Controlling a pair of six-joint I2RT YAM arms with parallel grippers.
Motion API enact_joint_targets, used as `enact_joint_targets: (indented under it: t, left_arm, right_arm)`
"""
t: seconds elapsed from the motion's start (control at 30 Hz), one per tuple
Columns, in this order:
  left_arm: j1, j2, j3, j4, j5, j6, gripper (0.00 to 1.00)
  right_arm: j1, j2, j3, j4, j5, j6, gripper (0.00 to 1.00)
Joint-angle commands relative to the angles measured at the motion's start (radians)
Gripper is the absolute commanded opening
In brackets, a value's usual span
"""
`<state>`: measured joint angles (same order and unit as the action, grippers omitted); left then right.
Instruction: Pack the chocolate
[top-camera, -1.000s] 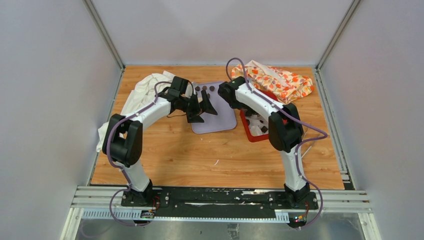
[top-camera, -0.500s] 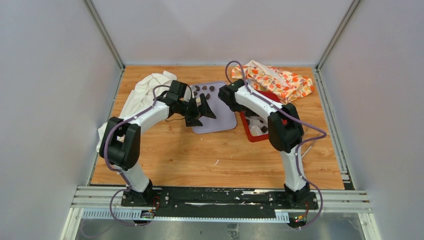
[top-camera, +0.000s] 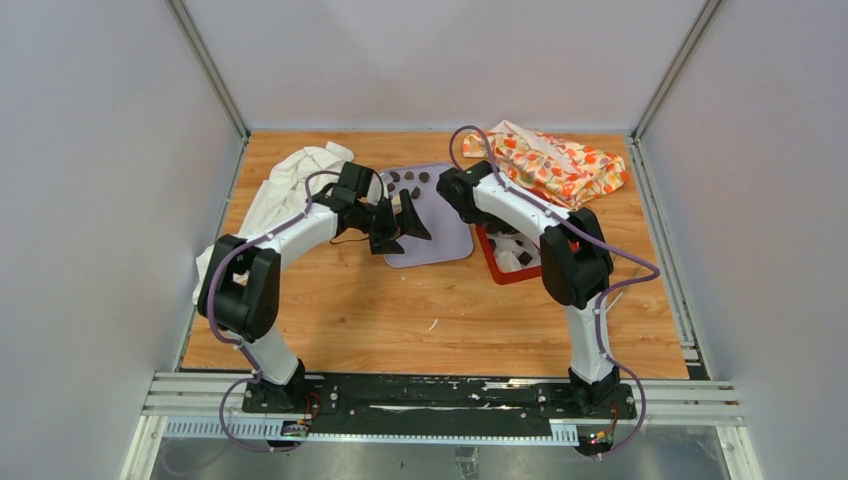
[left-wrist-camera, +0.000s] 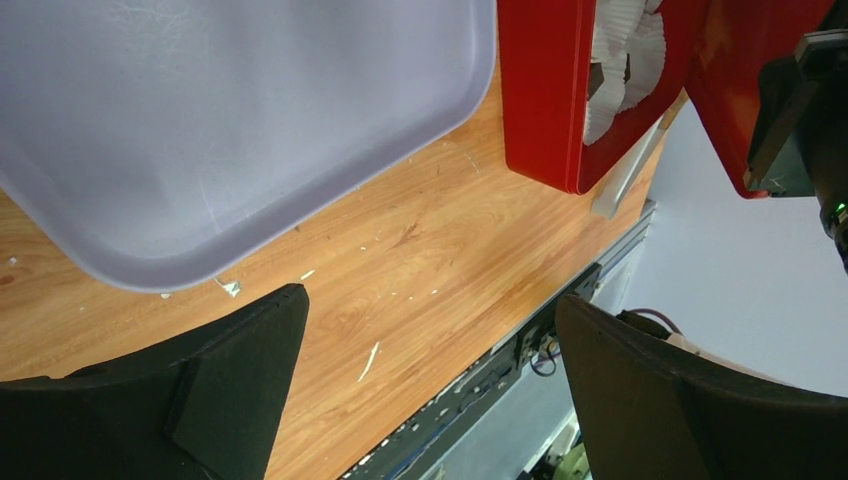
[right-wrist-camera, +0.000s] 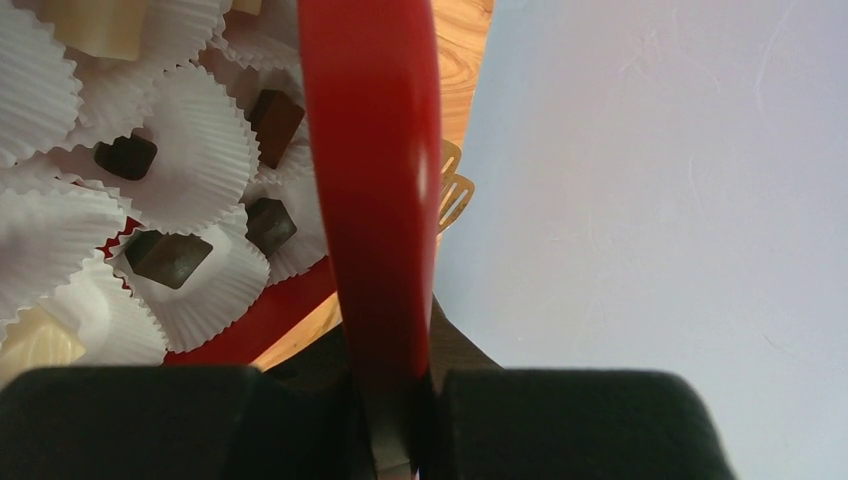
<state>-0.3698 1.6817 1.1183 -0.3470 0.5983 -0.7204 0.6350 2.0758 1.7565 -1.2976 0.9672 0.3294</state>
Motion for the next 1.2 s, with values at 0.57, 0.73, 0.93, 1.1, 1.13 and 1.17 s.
enact_joint_targets:
  t: [0.57, 0.73, 0.93, 1.1, 1.13, 1.17]
  left_arm:
    - [0.003, 0.035, 0.068, -0.055, 0.010, 0.059, 1.00]
    - [0.003, 0.046, 0.073, -0.059, 0.011, 0.065, 1.00]
    - [0.003, 0.061, 0.089, -0.067, 0.012, 0.070, 1.00]
    - [0.003, 0.072, 0.113, -0.081, 0.012, 0.075, 1.00]
    - [0.003, 0.073, 0.118, -0.083, 0.012, 0.078, 1.00]
    - [0.003, 0.073, 0.123, -0.086, 0.010, 0.081, 1.00]
  right_arm:
    - [0.084, 0.081, 0.067, -0.020, -0.058, 0.005, 0.25]
    - [0.110, 0.116, 0.090, -0.018, -0.098, 0.004, 0.41]
    - [0.115, 0.118, 0.112, 0.001, -0.171, -0.001, 0.46]
    - [0.115, 0.100, 0.160, 0.001, -0.206, -0.020, 0.46]
    - [0.114, 0.092, 0.179, -0.007, -0.213, -0.023, 0.46]
    - [0.111, 0.082, 0.199, -0.013, -0.221, -0.027, 0.46]
